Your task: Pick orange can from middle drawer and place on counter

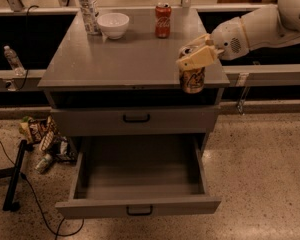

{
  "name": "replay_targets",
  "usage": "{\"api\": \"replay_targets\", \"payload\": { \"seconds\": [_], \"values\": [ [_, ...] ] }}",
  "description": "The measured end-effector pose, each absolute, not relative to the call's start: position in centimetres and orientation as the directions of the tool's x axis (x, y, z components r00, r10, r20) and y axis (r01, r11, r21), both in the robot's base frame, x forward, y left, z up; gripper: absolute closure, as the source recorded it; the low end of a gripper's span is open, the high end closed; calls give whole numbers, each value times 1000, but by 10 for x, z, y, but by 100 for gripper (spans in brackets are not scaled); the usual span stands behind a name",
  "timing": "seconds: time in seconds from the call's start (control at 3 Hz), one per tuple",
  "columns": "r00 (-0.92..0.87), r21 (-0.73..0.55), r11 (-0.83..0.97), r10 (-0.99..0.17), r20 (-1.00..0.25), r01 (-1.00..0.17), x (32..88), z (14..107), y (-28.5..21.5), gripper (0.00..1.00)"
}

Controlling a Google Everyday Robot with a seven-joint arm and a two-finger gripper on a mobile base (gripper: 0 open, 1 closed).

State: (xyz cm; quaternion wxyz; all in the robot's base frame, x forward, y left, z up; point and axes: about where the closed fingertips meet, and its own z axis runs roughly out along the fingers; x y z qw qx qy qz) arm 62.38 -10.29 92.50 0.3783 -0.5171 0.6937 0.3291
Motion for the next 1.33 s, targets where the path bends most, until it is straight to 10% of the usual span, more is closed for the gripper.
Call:
{"api": "replay_targets", "payload": {
  "seconds": [1.0, 1.33],
  "values": [
    [-147, 2, 370, -366, -919, -929, 723, 939, -94, 98],
    [-161, 12, 398, -343, -925, -917, 737, 928, -97, 75]
  ]
}}
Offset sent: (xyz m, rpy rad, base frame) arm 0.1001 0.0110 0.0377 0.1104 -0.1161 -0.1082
